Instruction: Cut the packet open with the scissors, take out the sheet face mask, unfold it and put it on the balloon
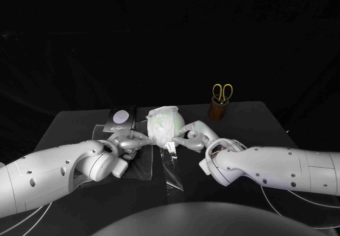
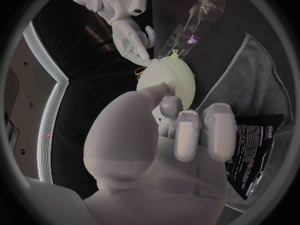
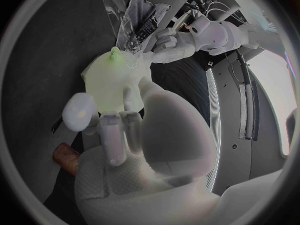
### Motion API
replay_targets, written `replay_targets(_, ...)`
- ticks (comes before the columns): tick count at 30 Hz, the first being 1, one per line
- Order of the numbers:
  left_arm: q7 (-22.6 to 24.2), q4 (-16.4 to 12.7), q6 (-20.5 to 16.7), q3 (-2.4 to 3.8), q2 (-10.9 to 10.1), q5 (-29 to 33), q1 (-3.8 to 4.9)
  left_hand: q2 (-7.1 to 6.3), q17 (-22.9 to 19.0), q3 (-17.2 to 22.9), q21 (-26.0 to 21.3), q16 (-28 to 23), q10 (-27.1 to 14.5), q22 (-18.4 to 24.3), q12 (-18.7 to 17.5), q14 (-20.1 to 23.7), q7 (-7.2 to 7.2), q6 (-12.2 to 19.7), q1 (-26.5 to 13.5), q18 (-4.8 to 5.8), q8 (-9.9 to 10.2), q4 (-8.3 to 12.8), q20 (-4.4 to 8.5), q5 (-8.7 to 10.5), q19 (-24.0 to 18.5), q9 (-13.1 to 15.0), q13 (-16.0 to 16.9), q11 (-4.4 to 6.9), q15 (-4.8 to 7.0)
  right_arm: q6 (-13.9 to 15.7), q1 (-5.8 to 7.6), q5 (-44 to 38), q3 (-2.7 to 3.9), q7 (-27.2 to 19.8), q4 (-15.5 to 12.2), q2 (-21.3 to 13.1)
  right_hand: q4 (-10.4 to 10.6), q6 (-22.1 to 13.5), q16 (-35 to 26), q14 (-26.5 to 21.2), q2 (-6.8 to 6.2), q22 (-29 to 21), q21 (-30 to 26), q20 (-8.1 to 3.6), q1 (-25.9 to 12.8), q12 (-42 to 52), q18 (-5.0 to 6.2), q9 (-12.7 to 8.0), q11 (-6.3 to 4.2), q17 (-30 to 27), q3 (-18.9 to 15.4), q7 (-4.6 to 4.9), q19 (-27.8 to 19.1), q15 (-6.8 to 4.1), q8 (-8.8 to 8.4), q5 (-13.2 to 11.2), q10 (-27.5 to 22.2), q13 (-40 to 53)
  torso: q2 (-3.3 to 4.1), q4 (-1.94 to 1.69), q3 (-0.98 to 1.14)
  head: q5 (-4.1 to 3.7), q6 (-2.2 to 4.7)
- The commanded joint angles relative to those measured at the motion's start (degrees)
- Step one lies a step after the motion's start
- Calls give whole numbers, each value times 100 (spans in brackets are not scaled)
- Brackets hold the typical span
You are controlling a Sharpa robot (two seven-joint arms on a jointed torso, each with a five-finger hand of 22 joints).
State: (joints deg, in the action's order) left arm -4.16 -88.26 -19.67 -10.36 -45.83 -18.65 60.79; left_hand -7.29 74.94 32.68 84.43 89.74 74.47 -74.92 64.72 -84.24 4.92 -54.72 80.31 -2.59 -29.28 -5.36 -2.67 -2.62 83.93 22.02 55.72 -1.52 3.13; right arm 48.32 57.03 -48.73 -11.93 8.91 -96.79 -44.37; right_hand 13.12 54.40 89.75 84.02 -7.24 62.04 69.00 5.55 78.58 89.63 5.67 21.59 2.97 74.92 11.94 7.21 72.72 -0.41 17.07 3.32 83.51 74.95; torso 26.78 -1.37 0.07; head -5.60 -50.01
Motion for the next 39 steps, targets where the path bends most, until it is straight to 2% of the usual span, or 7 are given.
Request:
replay_targets(1, 26, -4, 60, 5, 14, 20, 1, 43, 1506, 131, 26, 26, 155, -641, -34, -576, -2, 5, 15, 36, -20, 105, 29, -17, 44, 621, 9, 125, 4, 67, -3, -89, 7, -70, -40, 7, -35, 17, 25, 598, -5, 9, -6, 1, 32, 37, 58, -9, -2, 1508, -10, 29, -16, -27, -32, -32, 649, 1505, -3, 0, 0, 1, 1)
replay_targets(24, 23, 20, 51, 5, 22, 17, 1, 37, 1506, 166, 28, 26, 161, -646, -27, -576, -2, 6, -10, 37, -25, 129, 30, -17, 47, 633, 23, 125, 4, 100, -3, -184, 13, -168, -191, 5, -73, 35, 25, 598, -2, 27, 5, -2, 88, 37, 56, -14, -8, 1508, -2, 22, -11, -31, -41, -29, 649, 1505, -4, 1, 1, 29, 1)
replay_targets(39, 20, 26, 62, 5, 15, 17, 1, 35, 1506, 191, 29, 26, 162, -647, -27, -576, -1, 8, -27, 37, -27, 144, 30, -17, 48, 641, 24, 125, 4, 165, -1, -470, 41, -78, -303, -100, -118, 28, 25, 598, -19, 54, 22, -5, 142, 37, 51, -26, -7, 1508, 2, 25, 1, -33, -65, -23, 649, 1505, -5, 2, 0, 22, 1)
